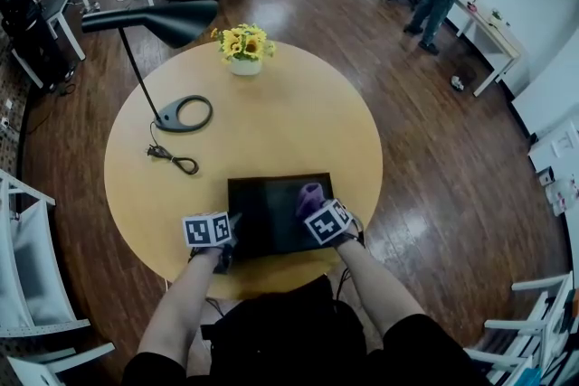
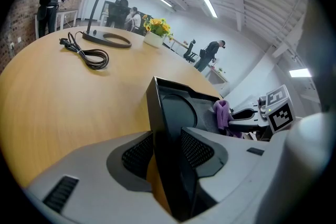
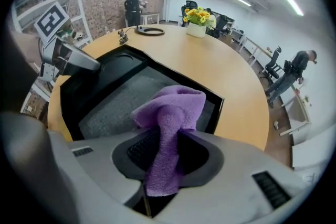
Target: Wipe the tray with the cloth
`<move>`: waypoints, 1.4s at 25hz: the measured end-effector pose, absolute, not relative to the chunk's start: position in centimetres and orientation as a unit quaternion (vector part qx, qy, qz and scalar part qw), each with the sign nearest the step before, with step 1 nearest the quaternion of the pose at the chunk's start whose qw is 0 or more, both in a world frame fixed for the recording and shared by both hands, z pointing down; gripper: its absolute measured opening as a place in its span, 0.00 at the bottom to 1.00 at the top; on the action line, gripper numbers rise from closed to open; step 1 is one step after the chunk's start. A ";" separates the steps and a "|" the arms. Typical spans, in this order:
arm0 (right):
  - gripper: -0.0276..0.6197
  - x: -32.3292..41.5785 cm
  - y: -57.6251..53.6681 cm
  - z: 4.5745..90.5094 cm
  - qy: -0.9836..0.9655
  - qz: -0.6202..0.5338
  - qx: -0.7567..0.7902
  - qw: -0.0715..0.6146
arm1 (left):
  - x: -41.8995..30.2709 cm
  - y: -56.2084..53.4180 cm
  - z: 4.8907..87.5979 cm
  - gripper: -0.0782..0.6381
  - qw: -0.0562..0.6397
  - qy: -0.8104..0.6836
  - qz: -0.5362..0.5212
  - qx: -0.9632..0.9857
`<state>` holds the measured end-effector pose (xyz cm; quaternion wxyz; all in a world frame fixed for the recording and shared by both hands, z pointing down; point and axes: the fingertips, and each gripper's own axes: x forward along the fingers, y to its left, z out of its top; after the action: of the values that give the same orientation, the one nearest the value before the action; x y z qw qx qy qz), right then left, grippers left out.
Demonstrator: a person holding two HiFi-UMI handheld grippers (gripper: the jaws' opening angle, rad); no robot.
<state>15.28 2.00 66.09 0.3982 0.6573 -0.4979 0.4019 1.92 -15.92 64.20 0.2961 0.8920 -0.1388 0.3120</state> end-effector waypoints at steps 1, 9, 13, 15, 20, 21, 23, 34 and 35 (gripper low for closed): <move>0.21 15.5 2.3 66.0 -0.493 0.399 0.656 0.409 | 1.9 -15.9 64.2 0.34 0.296 -0.139 0.312 0.892; 0.21 12.7 0.7 63.8 -0.542 0.373 0.653 0.375 | 1.9 -15.9 63.9 0.34 0.298 -0.141 0.308 0.892; 0.21 7.7 -0.4 65.1 -0.589 0.430 0.616 0.298 | 1.7 -16.0 64.0 0.34 0.305 -0.144 0.308 0.889; 0.21 5.6 -0.8 65.8 -0.600 0.443 0.595 0.299 | 1.7 -16.0 64.1 0.34 0.306 -0.147 0.308 0.889; 0.21 3.4 -1.5 65.8 -0.618 0.433 0.577 0.313 | 1.7 -16.0 64.0 0.34 0.304 -0.152 0.307 0.889; 0.21 3.5 -1.1 65.9 -0.615 0.438 0.572 0.320 | 1.7 -16.0 64.0 0.34 0.305 -0.152 0.307 0.889; 0.21 4.0 0.0 66.2 -0.610 0.444 0.561 0.341 | 1.7 -16.1 64.1 0.34 0.311 -0.154 0.307 0.887; 0.21 9.8 5.5 66.6 -0.563 0.453 0.579 0.377 | 1.6 -16.3 64.1 0.34 0.313 -0.157 0.305 0.886; 0.21 10.1 5.8 66.6 -0.561 0.454 0.580 0.378 | 1.6 -16.4 64.1 0.34 0.313 -0.157 0.305 0.886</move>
<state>10.05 5.79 66.62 0.3775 0.5798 -0.5611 0.4544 1.57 -16.37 64.13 0.3125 0.8859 -0.1567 0.3048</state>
